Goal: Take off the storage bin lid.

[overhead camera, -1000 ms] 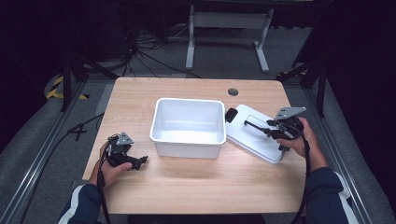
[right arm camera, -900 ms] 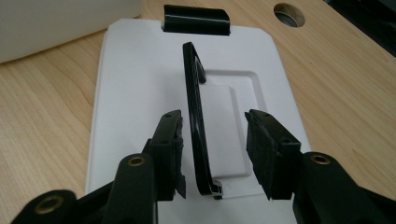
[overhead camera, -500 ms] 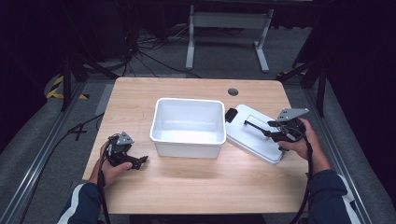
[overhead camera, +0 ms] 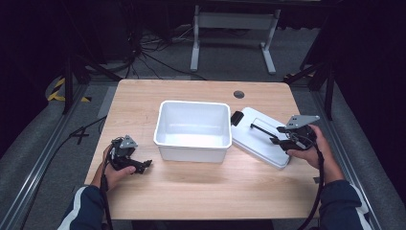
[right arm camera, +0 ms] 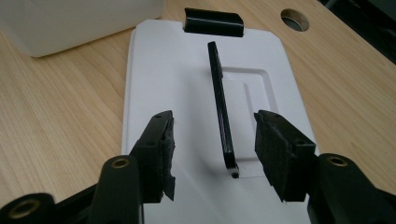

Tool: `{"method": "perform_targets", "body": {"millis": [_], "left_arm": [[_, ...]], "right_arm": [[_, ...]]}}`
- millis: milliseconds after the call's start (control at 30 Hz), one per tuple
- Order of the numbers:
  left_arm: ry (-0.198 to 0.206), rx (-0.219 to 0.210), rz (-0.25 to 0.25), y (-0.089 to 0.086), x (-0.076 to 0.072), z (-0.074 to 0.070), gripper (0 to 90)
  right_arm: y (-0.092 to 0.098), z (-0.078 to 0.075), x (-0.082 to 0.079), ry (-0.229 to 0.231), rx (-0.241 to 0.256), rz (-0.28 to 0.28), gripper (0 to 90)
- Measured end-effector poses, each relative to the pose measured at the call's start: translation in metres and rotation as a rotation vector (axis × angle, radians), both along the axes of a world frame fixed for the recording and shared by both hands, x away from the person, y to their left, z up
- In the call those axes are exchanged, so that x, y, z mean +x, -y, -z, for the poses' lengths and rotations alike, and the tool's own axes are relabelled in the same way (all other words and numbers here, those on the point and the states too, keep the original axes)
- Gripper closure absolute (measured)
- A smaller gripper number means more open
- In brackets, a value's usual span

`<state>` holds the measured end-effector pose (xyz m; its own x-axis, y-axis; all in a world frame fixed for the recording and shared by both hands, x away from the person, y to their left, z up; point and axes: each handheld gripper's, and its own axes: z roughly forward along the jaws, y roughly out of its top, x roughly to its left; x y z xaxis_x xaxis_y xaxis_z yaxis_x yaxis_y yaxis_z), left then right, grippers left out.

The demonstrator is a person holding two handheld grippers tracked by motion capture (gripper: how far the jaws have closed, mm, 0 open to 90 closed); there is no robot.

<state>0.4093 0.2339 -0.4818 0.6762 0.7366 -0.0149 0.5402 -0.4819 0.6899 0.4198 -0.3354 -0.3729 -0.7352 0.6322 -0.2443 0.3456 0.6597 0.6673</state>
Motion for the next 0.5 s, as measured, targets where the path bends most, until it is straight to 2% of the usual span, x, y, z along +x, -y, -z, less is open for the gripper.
{"method": "perform_targets", "body": {"millis": [500], "left_arm": [[0.000, 0.000, -0.001, 0.000, 0.000, 0.000, 0.2]], "right_arm": [[0.016, -0.005, -0.019, 0.028, 0.020, 0.048, 40.0]]}}
